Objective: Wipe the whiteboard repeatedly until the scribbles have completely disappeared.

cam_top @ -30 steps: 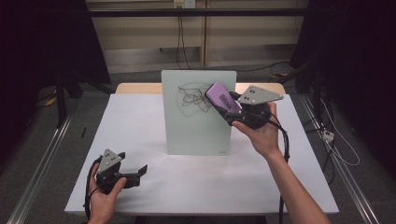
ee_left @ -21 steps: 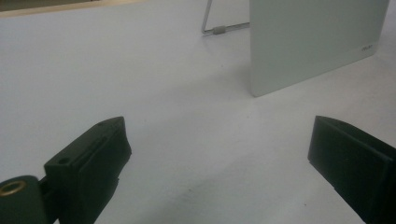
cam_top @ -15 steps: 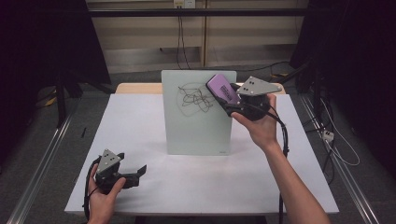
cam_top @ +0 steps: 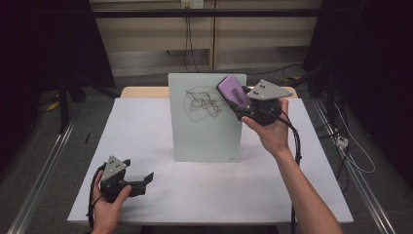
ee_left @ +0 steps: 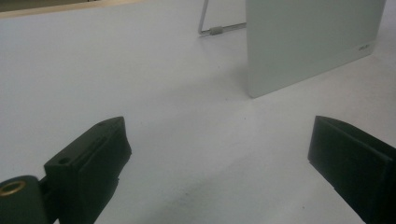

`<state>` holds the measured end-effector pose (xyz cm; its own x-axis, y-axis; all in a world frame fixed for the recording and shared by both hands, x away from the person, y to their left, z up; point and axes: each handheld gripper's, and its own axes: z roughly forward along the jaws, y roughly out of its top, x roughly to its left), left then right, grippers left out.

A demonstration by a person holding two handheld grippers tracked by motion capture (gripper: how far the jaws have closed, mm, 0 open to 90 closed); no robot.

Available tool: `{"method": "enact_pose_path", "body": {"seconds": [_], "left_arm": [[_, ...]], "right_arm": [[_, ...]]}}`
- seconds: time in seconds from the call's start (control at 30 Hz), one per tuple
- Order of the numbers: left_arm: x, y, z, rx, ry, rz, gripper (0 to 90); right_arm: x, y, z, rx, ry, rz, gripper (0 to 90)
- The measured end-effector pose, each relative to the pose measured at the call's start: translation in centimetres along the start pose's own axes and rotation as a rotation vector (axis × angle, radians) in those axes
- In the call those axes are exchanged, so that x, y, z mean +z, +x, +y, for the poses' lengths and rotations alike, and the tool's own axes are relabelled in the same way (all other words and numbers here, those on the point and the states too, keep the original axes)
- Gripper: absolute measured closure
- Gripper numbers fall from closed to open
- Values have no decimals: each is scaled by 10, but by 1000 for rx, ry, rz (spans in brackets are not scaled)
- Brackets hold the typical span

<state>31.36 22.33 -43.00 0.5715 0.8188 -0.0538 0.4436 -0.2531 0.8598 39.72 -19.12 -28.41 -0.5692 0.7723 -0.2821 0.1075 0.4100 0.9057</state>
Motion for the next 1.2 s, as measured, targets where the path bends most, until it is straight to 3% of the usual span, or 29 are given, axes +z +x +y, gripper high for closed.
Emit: {"method": "enact_pose_path", "body": {"seconds": [0.4, 1.0, 1.2], "left_arm": [[0, 0, 0, 1, 1, 1, 51], [1, -1, 0, 8, 3, -1, 51], [2, -1, 0, 6, 5, -2, 51]], "right_arm": [[4, 6, -2, -3, 16, 10, 416], [23, 42, -22, -20, 59, 96, 417], [22, 41, -20, -24, 65, 100, 416]]}}
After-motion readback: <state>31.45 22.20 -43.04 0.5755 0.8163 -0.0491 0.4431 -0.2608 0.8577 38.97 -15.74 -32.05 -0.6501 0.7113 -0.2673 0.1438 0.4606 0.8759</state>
